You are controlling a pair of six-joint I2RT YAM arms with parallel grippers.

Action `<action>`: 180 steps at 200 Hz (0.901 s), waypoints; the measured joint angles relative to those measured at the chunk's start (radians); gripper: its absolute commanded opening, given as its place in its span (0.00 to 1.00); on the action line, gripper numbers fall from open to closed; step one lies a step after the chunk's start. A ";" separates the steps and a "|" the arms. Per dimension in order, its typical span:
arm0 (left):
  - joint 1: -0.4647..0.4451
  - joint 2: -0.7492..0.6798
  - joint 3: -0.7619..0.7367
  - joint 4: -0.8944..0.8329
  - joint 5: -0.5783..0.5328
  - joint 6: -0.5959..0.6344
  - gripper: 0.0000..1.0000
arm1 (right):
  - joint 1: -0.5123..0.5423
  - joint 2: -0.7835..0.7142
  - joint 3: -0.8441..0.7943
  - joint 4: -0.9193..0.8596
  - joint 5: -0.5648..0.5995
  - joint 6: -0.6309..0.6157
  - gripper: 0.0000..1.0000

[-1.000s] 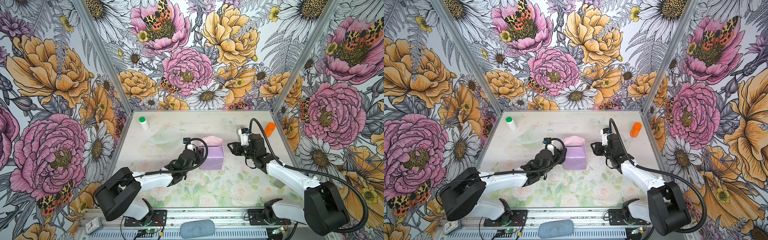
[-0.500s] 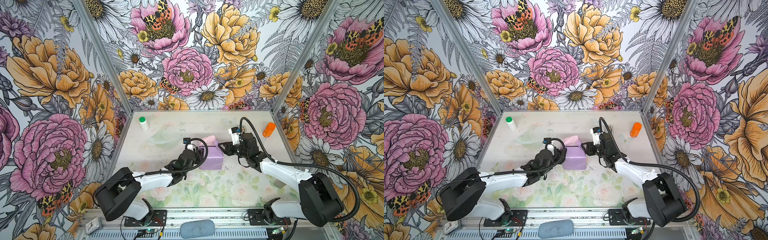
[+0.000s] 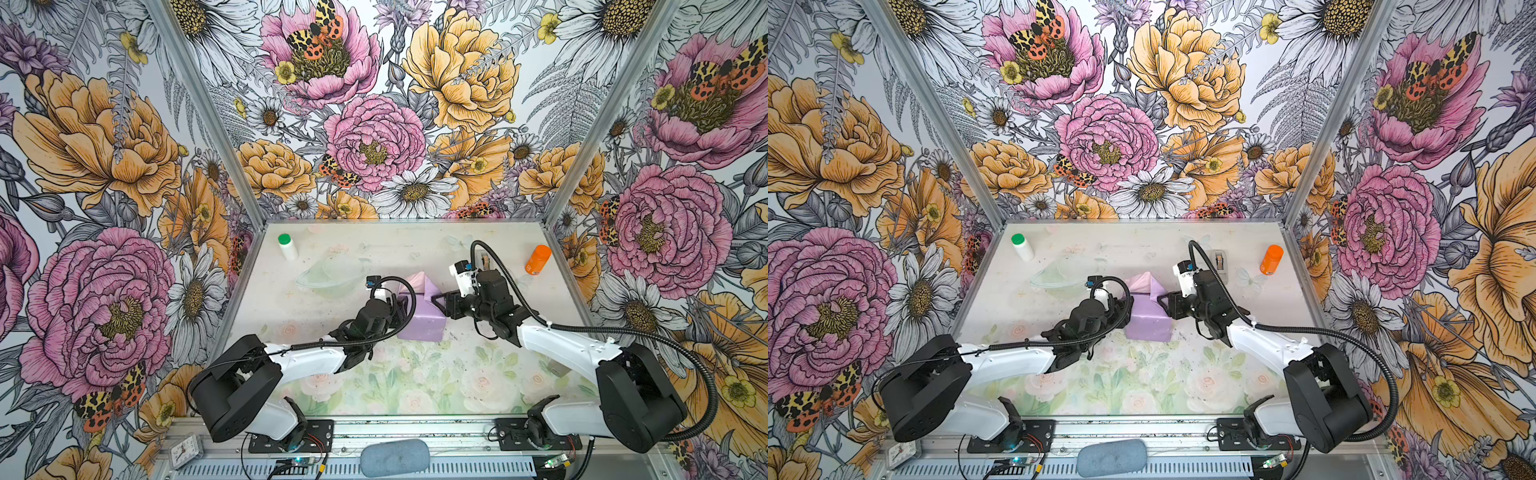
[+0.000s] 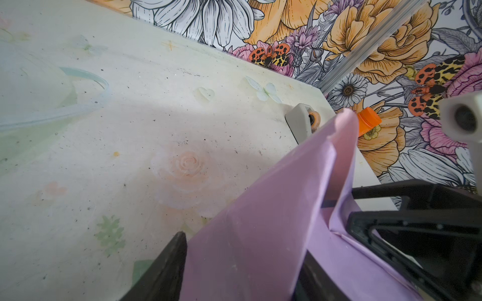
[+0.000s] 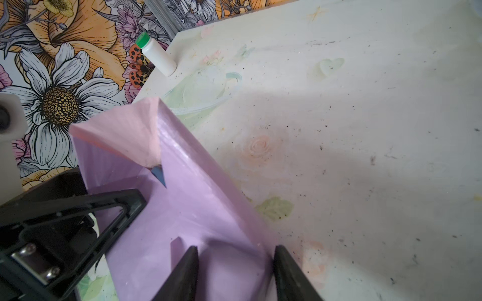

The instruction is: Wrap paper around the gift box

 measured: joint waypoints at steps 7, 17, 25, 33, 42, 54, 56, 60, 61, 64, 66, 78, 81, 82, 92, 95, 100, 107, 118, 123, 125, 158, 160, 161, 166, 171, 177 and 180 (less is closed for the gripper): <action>0.000 0.002 0.000 0.002 0.000 0.000 0.60 | 0.000 -0.011 -0.010 -0.003 -0.002 -0.004 0.49; 0.001 0.005 0.003 0.003 0.000 0.000 0.60 | 0.000 -0.026 -0.023 -0.004 -0.004 -0.007 0.49; 0.001 0.007 0.005 0.003 0.000 0.000 0.61 | 0.000 -0.034 -0.031 -0.003 -0.008 -0.009 0.50; 0.002 0.009 0.006 0.004 0.000 0.000 0.63 | 0.000 -0.038 -0.036 -0.003 -0.010 -0.010 0.50; 0.002 0.011 0.006 0.004 0.001 0.000 0.66 | 0.000 -0.037 -0.037 -0.001 -0.012 -0.014 0.50; 0.003 0.011 0.006 0.004 0.005 0.004 0.71 | -0.002 -0.032 -0.037 0.002 -0.019 -0.019 0.50; 0.003 0.011 0.006 0.004 0.008 0.010 0.72 | -0.002 -0.031 -0.037 0.003 -0.020 -0.021 0.50; 0.005 0.011 0.006 0.004 0.012 0.012 0.74 | -0.003 -0.029 -0.037 0.006 -0.024 -0.023 0.50; 0.006 0.011 0.006 0.004 0.013 0.014 0.74 | -0.003 -0.028 -0.037 0.008 -0.025 -0.024 0.50; 0.007 0.011 0.006 0.003 0.017 0.023 0.75 | -0.003 -0.024 -0.036 0.009 -0.027 -0.026 0.50; 0.009 0.011 0.006 0.003 0.019 0.022 0.76 | -0.004 -0.023 -0.035 0.010 -0.029 -0.027 0.50; 0.019 0.011 0.012 -0.005 0.048 0.051 0.79 | -0.006 -0.012 -0.029 0.016 -0.039 -0.036 0.50; 0.023 0.011 0.015 -0.008 0.060 0.057 0.79 | -0.006 -0.010 -0.027 0.017 -0.042 -0.037 0.50; 0.024 0.010 0.016 -0.009 0.063 0.061 0.80 | -0.006 -0.009 -0.027 0.017 -0.043 -0.037 0.50; 0.040 0.005 0.029 -0.036 0.108 0.093 0.81 | -0.006 0.003 -0.020 0.021 -0.056 -0.044 0.50; 0.044 0.003 0.034 -0.043 0.118 0.101 0.82 | -0.006 0.005 -0.018 0.021 -0.060 -0.048 0.50; 0.055 -0.003 0.048 -0.069 0.148 0.122 0.82 | -0.006 0.009 -0.015 0.022 -0.064 -0.052 0.50; 0.073 -0.011 0.073 -0.108 0.185 0.149 0.82 | -0.007 0.011 -0.013 0.023 -0.071 -0.058 0.50; 0.106 -0.024 0.133 -0.185 0.240 0.200 0.82 | -0.010 0.015 -0.011 0.023 -0.079 -0.067 0.50; 0.119 -0.028 0.166 -0.223 0.261 0.226 0.83 | -0.012 0.016 -0.011 0.023 -0.083 -0.071 0.50; 0.125 -0.029 0.183 -0.243 0.270 0.238 0.83 | -0.013 0.017 -0.010 0.023 -0.084 -0.072 0.50; 0.196 -0.017 0.483 -0.526 0.420 0.469 0.83 | -0.021 0.026 -0.003 0.023 -0.108 -0.101 0.50; 0.198 -0.014 0.496 -0.541 0.428 0.479 0.83 | -0.021 0.026 -0.003 0.023 -0.109 -0.103 0.50; 0.200 -0.012 0.510 -0.552 0.435 0.488 0.83 | -0.021 0.027 -0.003 0.023 -0.110 -0.104 0.50; 0.209 0.003 0.557 -0.597 0.463 0.527 0.83 | -0.022 0.029 -0.002 0.024 -0.113 -0.108 0.50; 0.217 0.023 0.606 -0.642 0.489 0.565 0.83 | -0.023 0.030 -0.001 0.024 -0.117 -0.113 0.50; 0.225 0.053 0.665 -0.695 0.521 0.612 0.83 | -0.024 0.031 0.000 0.024 -0.121 -0.119 0.50; 0.228 0.066 0.691 -0.720 0.535 0.632 0.83 | -0.024 0.031 0.000 0.024 -0.124 -0.122 0.50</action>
